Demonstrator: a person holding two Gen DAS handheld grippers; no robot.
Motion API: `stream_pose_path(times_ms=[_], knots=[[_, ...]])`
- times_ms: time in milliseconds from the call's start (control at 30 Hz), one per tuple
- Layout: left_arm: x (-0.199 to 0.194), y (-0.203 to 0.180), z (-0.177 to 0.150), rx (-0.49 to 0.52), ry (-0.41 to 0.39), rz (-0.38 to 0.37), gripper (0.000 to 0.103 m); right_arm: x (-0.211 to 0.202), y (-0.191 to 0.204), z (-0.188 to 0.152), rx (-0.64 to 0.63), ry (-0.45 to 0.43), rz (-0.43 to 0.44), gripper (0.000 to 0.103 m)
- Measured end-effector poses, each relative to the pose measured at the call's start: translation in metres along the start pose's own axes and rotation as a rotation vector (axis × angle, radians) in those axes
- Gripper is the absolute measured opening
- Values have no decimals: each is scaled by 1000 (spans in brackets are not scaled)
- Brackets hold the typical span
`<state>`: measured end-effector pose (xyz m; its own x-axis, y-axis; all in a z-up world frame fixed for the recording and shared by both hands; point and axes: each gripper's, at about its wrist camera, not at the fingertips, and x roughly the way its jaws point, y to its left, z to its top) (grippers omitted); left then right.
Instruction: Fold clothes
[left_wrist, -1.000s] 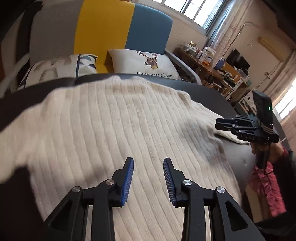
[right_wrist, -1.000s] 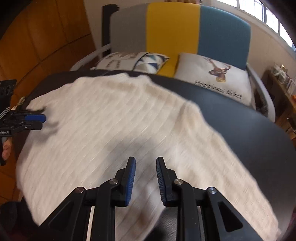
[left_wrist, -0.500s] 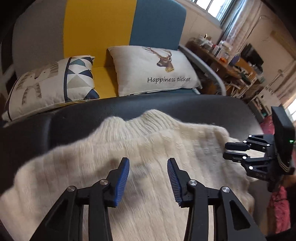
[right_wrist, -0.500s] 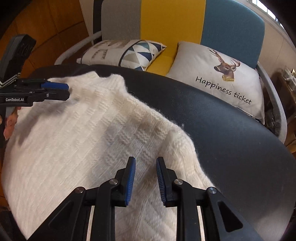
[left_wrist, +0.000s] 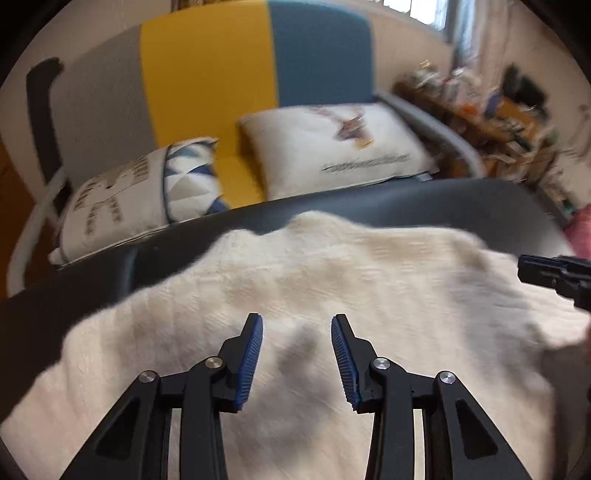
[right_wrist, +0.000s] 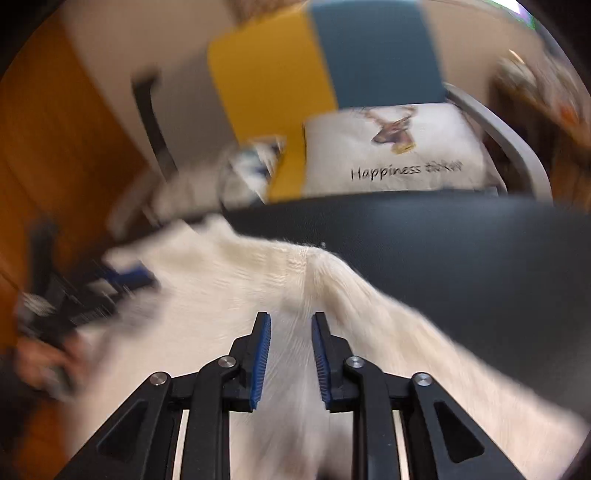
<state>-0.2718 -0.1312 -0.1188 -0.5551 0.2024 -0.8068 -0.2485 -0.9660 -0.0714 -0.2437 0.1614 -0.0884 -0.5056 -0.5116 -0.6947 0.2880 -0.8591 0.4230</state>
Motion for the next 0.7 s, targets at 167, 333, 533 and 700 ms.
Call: stream_pose_path(times_ms=[167, 333, 533, 700], knots=[[-37, -26, -40, 49, -9, -155, 41, -139, -80, -95, 373, -163, 48, 24], [-35, -29, -68, -1, 29, -173, 41, -217, -170, -195, 775, -260, -20, 28], [-31, -26, -81, -114, 51, -127, 44, -226, -226, -238, 1002, -340, -57, 28], [-29, -35, -90, -131, 56, -55, 46, -211, -242, -236, 1060, -354, -105, 28]])
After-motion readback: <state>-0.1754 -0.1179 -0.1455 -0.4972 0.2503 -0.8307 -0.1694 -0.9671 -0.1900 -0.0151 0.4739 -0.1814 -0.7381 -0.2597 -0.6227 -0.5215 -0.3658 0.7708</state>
